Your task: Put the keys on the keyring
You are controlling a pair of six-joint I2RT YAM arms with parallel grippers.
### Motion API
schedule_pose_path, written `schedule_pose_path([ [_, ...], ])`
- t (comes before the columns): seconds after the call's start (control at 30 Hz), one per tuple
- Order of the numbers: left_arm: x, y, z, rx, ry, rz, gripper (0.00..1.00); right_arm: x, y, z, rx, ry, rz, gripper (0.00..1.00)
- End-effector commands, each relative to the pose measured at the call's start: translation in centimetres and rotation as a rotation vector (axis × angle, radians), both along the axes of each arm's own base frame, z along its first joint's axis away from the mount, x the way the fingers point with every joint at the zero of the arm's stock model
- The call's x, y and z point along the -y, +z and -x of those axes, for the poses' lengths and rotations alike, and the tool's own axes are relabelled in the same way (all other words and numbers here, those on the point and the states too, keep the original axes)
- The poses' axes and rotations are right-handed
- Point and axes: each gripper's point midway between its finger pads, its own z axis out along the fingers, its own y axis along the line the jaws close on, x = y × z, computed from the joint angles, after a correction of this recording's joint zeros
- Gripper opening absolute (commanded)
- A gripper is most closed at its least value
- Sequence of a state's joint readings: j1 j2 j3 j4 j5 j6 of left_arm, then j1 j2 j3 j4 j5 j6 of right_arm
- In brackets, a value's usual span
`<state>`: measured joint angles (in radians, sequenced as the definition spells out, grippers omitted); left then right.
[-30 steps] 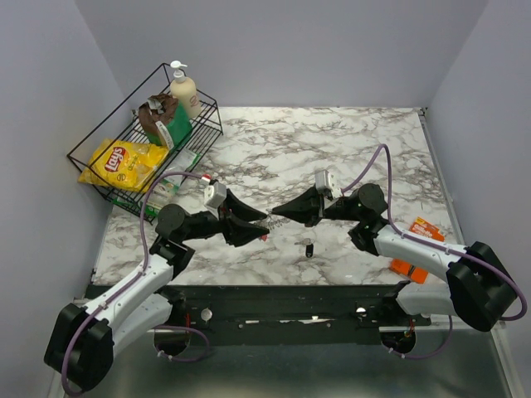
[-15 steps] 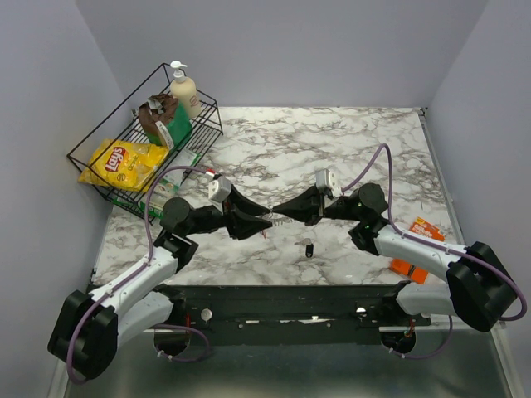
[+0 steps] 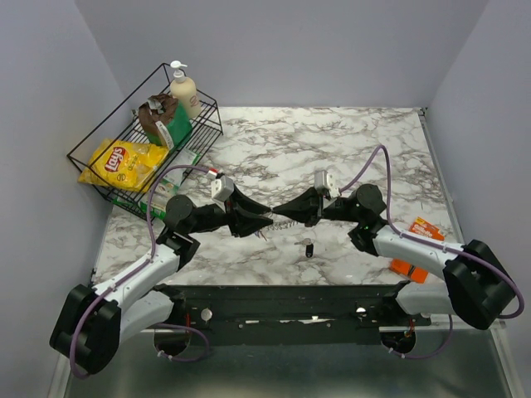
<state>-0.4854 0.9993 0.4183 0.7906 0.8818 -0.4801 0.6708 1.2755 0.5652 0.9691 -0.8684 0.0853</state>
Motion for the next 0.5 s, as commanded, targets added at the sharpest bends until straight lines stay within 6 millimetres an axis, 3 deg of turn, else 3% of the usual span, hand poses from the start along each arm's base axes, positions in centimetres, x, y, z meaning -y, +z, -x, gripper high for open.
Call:
schedule_pose_path([
  [0.0,-0.5,0.7,-1.4,0.063,0.088,0.018,0.51,0.0,-0.9,-0.5,-0.004,-0.024,0.01,0.01],
  [0.47,-0.7,-1.1,-1.9,0.059,0.119,-0.001,0.52,0.0,-4.9,-2.0,-0.104,-0.064,0.067,0.01],
])
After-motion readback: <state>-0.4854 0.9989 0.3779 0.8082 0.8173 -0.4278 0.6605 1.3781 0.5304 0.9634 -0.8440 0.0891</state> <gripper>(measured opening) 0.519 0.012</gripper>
